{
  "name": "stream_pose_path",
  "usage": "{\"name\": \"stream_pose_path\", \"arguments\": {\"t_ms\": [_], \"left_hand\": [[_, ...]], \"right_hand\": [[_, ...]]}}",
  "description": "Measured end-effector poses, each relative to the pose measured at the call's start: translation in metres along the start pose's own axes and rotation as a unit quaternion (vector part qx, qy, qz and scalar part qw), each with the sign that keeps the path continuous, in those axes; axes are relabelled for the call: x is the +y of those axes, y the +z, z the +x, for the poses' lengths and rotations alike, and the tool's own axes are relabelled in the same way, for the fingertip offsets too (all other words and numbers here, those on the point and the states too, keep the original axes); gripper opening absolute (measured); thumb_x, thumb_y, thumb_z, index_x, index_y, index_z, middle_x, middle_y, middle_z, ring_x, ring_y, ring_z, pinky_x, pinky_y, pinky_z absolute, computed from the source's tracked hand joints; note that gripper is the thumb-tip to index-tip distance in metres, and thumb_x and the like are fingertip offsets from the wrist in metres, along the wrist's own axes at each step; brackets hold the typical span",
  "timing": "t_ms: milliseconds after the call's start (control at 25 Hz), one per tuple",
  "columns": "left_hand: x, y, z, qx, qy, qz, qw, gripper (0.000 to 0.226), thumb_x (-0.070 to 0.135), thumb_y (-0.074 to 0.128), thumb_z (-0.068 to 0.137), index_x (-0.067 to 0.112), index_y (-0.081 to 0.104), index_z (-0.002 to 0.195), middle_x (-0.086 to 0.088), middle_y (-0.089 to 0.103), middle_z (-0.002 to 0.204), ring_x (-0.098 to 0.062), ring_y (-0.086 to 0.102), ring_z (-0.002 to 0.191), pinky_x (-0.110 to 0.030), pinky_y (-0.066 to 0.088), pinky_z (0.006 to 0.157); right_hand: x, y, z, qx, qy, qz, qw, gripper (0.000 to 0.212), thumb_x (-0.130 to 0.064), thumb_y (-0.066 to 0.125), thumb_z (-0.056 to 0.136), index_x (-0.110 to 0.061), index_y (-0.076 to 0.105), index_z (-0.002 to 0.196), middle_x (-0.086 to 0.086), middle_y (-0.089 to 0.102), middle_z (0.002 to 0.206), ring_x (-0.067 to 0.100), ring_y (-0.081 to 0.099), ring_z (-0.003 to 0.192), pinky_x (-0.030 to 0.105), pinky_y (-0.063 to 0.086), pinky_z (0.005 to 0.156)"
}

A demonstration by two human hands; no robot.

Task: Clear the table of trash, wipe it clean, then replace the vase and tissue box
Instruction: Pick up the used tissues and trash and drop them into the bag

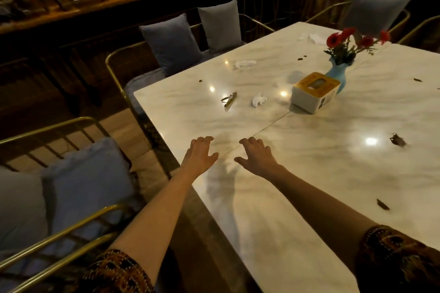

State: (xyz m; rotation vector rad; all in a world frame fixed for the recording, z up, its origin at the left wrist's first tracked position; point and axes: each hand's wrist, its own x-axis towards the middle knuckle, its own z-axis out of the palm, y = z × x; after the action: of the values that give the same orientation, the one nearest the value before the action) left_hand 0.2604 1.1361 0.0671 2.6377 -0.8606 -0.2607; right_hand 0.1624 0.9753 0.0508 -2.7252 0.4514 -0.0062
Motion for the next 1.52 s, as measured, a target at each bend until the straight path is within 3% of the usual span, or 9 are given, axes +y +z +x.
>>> {"name": "stream_pose_path", "arguments": {"t_ms": [400, 680, 880, 1000, 1200, 1280, 1360, 1520], "left_hand": [[-0.035, -0.020, 0.134, -0.037, 0.041, 0.007, 0.998, 0.056, 0.030, 0.056, 0.091, 0.013, 0.036, 0.140, -0.014, 0.044, 0.135, -0.030, 0.033, 0.129, -0.042, 0.038, 0.103], [-0.079, -0.036, 0.280, -0.095, 0.166, 0.044, 0.980, 0.055, 0.028, 0.057, 0.091, 0.011, 0.038, 0.139, -0.015, 0.044, 0.134, -0.032, 0.034, 0.129, -0.039, 0.037, 0.101], [-0.066, -0.028, 0.361, -0.149, 0.245, 0.070, 0.955, 0.049, 0.025, 0.055, 0.090, 0.015, 0.044, 0.137, -0.014, 0.049, 0.129, -0.034, 0.040, 0.122, -0.039, 0.037, 0.101], [-0.053, -0.009, 0.398, -0.163, 0.285, 0.084, 0.941, 0.053, 0.030, 0.045, 0.090, 0.015, 0.041, 0.141, -0.013, 0.041, 0.142, -0.034, 0.037, 0.129, -0.042, 0.035, 0.104], [-0.043, 0.027, 0.439, -0.228, 0.323, 0.125, 0.910, 0.059, 0.023, 0.058, 0.089, 0.022, 0.035, 0.144, -0.011, 0.018, 0.156, -0.034, 0.028, 0.134, -0.044, 0.034, 0.108], [-0.044, 0.041, 0.454, -0.248, 0.343, 0.134, 0.896, 0.056, 0.021, 0.059, 0.088, 0.020, 0.040, 0.141, -0.014, 0.023, 0.153, -0.035, 0.031, 0.131, -0.043, 0.035, 0.106], [-0.050, 0.051, 0.463, -0.247, 0.365, 0.133, 0.888, 0.041, 0.015, 0.056, 0.088, 0.012, 0.050, 0.129, -0.017, 0.035, 0.142, -0.035, 0.040, 0.121, -0.042, 0.040, 0.097], [-0.086, 0.058, 0.494, -0.225, 0.355, 0.046, 0.906, 0.021, -0.002, 0.046, 0.087, -0.001, 0.060, 0.102, -0.017, 0.054, 0.113, -0.035, 0.053, 0.104, -0.031, 0.036, 0.076]], "right_hand": [[0.013, -0.012, 0.126, 0.022, 0.058, 0.007, 0.998, 0.059, -0.041, 0.060, 0.089, -0.013, 0.039, 0.137, 0.012, 0.044, 0.135, 0.033, 0.039, 0.125, 0.051, 0.038, 0.098], [0.017, -0.012, 0.235, 0.090, 0.194, 0.020, 0.977, 0.058, -0.039, 0.060, 0.090, -0.012, 0.040, 0.136, 0.014, 0.043, 0.136, 0.034, 0.038, 0.125, 0.049, 0.040, 0.096], [0.035, -0.006, 0.278, 0.096, 0.261, 0.016, 0.960, 0.051, -0.028, 0.060, 0.090, -0.011, 0.041, 0.134, 0.015, 0.042, 0.136, 0.036, 0.039, 0.121, 0.049, 0.045, 0.093], [0.061, -0.004, 0.306, 0.098, 0.281, 0.015, 0.955, 0.050, -0.020, 0.056, 0.091, -0.013, 0.039, 0.138, 0.016, 0.032, 0.144, 0.040, 0.036, 0.123, 0.051, 0.045, 0.092], [0.090, 0.013, 0.354, 0.035, 0.360, 0.040, 0.931, 0.058, -0.011, 0.046, 0.095, -0.027, 0.025, 0.146, 0.009, 0.005, 0.158, 0.042, 0.016, 0.140, 0.057, 0.033, 0.104], [0.093, 0.024, 0.364, 0.029, 0.389, 0.038, 0.920, 0.053, -0.010, 0.041, 0.096, -0.026, 0.027, 0.145, 0.009, 0.011, 0.156, 0.039, 0.019, 0.139, 0.054, 0.032, 0.106], [0.090, 0.037, 0.368, 0.057, 0.406, 0.023, 0.912, 0.044, -0.007, 0.039, 0.095, -0.018, 0.038, 0.137, 0.013, 0.032, 0.144, 0.034, 0.033, 0.128, 0.043, 0.040, 0.099], [0.068, 0.055, 0.386, 0.153, 0.455, 0.020, 0.877, 0.034, 0.000, 0.043, 0.091, -0.010, 0.055, 0.121, 0.016, 0.053, 0.120, 0.031, 0.043, 0.110, 0.032, 0.044, 0.083]]}}
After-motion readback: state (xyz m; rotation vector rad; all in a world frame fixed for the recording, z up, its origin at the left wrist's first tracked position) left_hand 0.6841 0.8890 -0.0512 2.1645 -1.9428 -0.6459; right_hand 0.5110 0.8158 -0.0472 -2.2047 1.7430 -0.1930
